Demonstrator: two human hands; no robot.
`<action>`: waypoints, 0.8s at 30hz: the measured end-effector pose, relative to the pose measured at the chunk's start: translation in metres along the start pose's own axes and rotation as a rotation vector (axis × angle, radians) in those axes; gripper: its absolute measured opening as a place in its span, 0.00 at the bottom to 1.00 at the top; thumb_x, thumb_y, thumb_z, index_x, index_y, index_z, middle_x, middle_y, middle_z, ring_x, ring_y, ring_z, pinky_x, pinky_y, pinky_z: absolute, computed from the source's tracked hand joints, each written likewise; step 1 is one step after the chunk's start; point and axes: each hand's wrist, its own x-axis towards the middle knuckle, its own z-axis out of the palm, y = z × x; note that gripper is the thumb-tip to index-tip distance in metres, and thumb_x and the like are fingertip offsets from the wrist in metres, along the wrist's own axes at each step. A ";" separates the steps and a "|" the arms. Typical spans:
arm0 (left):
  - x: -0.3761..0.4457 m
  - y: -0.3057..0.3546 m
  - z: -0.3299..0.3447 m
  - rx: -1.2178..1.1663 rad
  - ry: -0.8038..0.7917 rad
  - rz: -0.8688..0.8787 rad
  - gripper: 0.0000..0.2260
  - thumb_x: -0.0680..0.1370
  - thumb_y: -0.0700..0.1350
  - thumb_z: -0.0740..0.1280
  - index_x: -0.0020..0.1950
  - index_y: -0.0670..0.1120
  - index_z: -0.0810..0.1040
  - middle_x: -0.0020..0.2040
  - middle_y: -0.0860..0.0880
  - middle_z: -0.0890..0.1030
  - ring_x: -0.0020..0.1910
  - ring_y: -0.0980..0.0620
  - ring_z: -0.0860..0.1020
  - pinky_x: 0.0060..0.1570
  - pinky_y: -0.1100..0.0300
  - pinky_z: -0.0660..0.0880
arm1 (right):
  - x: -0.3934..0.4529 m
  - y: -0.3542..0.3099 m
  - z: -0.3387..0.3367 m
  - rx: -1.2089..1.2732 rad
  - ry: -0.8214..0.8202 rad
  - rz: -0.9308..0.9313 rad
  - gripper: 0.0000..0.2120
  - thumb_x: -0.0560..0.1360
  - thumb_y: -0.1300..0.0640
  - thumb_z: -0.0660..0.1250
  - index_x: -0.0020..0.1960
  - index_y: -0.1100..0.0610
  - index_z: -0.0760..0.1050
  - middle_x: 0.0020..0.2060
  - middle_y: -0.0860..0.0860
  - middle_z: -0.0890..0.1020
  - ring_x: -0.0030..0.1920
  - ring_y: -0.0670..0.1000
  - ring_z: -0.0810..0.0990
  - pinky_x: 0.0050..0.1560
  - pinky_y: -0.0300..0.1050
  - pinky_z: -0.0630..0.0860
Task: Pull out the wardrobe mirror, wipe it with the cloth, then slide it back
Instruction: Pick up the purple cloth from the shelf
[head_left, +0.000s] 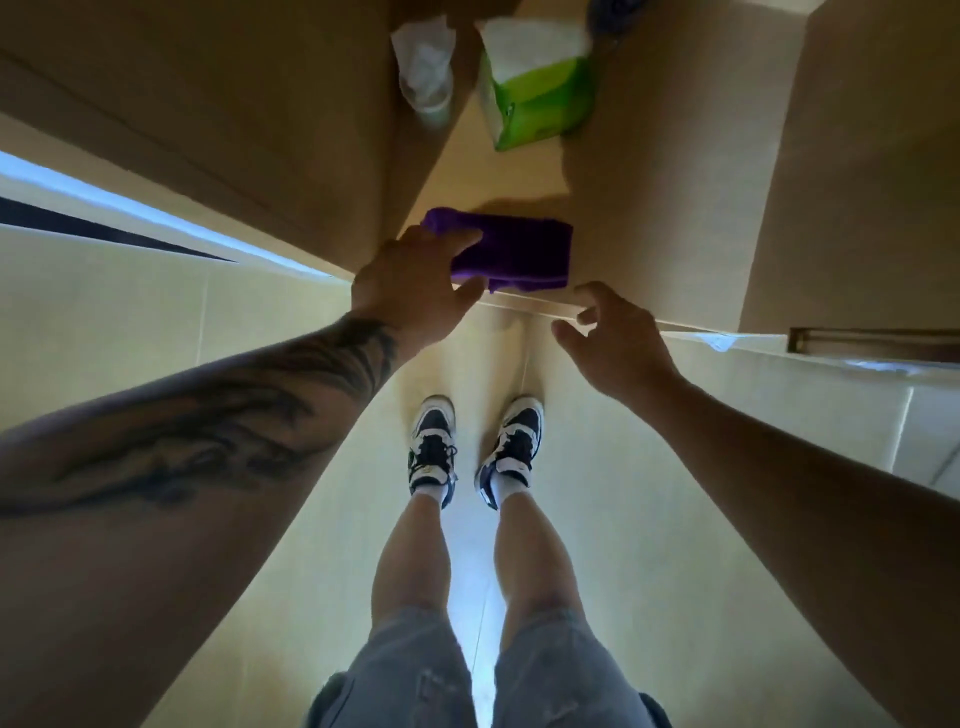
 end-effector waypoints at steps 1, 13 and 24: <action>0.014 -0.006 0.010 0.034 0.003 0.028 0.27 0.81 0.61 0.67 0.80 0.59 0.69 0.72 0.43 0.77 0.67 0.40 0.78 0.63 0.45 0.77 | 0.017 0.003 0.005 -0.007 0.021 -0.015 0.21 0.81 0.49 0.70 0.71 0.54 0.75 0.61 0.54 0.84 0.62 0.55 0.82 0.56 0.39 0.70; 0.098 -0.038 0.088 0.353 0.063 0.163 0.22 0.82 0.41 0.65 0.76 0.52 0.70 0.75 0.44 0.71 0.70 0.37 0.73 0.53 0.43 0.76 | 0.129 0.023 0.065 -0.209 0.116 -0.083 0.24 0.79 0.55 0.71 0.74 0.51 0.71 0.67 0.60 0.74 0.61 0.63 0.79 0.61 0.55 0.80; 0.063 -0.020 0.046 0.331 0.257 0.198 0.13 0.83 0.42 0.60 0.68 0.47 0.74 0.60 0.43 0.79 0.57 0.38 0.79 0.47 0.47 0.68 | 0.104 0.000 0.043 -0.170 0.216 -0.065 0.16 0.85 0.55 0.60 0.71 0.57 0.73 0.61 0.62 0.78 0.59 0.64 0.80 0.54 0.50 0.75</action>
